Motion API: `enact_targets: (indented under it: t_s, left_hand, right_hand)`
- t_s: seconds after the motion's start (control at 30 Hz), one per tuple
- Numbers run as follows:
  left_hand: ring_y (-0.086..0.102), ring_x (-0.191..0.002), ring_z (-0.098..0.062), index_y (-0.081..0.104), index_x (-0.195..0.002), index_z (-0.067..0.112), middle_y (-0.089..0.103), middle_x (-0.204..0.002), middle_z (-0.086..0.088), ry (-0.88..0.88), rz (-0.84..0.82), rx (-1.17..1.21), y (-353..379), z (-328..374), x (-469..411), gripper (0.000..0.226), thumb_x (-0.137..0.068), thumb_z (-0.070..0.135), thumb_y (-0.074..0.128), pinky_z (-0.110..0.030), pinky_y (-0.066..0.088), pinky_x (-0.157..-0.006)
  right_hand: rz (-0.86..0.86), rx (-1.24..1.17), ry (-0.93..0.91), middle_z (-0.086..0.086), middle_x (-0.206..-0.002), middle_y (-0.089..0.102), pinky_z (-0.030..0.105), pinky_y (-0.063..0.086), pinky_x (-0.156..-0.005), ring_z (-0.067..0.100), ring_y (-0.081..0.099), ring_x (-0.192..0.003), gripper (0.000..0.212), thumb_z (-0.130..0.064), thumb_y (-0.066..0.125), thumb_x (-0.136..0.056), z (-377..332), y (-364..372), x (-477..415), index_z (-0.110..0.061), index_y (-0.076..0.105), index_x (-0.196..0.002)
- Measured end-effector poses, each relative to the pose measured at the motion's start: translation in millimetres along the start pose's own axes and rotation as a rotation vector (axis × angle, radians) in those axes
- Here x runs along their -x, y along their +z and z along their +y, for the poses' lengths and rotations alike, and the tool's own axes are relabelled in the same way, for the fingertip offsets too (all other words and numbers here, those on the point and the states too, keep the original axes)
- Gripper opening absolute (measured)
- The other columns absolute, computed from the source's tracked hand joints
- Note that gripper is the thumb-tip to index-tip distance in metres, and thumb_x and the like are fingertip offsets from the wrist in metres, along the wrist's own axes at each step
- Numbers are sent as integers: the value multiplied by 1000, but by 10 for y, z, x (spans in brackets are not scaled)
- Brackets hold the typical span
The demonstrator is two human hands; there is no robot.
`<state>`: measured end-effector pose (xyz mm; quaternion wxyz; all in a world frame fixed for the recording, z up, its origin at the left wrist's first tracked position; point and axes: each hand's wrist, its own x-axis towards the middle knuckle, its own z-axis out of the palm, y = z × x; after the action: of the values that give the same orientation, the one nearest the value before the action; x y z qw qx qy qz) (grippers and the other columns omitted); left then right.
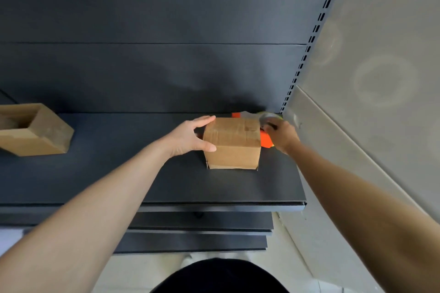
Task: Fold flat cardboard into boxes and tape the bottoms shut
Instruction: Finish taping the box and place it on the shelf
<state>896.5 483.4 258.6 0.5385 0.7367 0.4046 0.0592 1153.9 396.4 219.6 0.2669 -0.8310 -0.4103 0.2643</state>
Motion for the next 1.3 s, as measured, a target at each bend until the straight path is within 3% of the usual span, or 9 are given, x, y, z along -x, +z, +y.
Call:
enact_targets:
  t_s: [0.1,0.17,0.27,0.4,0.5,0.7,0.8,1.03,1.3]
  left_hand:
    - [51,-119,-14,40,-137,48,38,-143,11,-48,-42,56,22,73,7,80,-74,18,79,-28,46,-96]
    - [57,-107,-11,48,-128,45,44,-134,10,-55,-52,127,69,139,-14,57,-82,24,72,-31,52,-85]
    - [59,-98,-15,48,-114,36,51,-122,7,-20,97,44,145,188,-63,34,-85,40,66,-35,53,-79]
    - [55,-105,-21,33,-127,35,48,-119,-1,-95,211,20,168,124,-121,67,-75,46,75,-41,50,-91]
    - [60,-102,-21,47,-117,17,58,-113,-3,-209,182,102,170,92,-127,61,-73,47,77,-41,52,-90]
    - [67,-93,-24,65,-101,3,70,-101,-10,-262,178,254,197,181,-139,37,-80,32,76,-39,55,-85]
    - [67,-93,-25,63,-102,5,70,-101,-9,-275,168,249,204,159,-158,39,-79,35,75,-44,52,-90]
    - [65,-95,-23,61,-108,7,68,-104,-6,-271,154,263,208,133,-162,41,-80,36,73,-42,52,-89]
    - [67,-94,-23,62,-109,3,70,-102,-9,-249,102,266,-29,171,-90,41,-78,25,77,-42,53,-89]
  right_hand:
    - [58,-79,39,9,-89,68,27,45,-67,27,63,-82,51,-56,49,-86,-284,-142,67,-12,71,-97]
    - [-116,-119,110,4,-73,61,28,50,-63,23,61,-64,62,-66,57,-77,-425,-134,134,-7,64,-95]
    - [-324,-229,208,3,-94,69,35,60,-73,19,69,-82,60,-53,79,-67,-440,-15,181,-11,60,-106]
    - [-329,-351,202,4,-107,70,37,58,-81,17,68,-94,44,-42,76,-77,-364,4,220,-13,63,-108]
    - [-434,-370,254,1,-108,71,28,56,-78,14,68,-94,43,-42,73,-79,-326,-62,316,-15,63,-111]
    - [-338,-360,379,12,-101,72,35,60,-67,26,72,-85,45,-36,74,-81,-519,-81,439,-4,61,-109]
    - [-325,-372,373,9,-102,72,38,59,-75,24,72,-88,49,-42,73,-80,-518,-75,519,-7,61,-111]
    - [-265,-491,451,4,-91,71,30,56,-62,18,69,-78,29,-28,75,-80,-565,-53,742,-11,61,-99]
    - [-332,-536,599,5,-86,66,35,54,-81,18,63,-77,15,-23,62,-92,-896,-47,949,-8,59,-96]
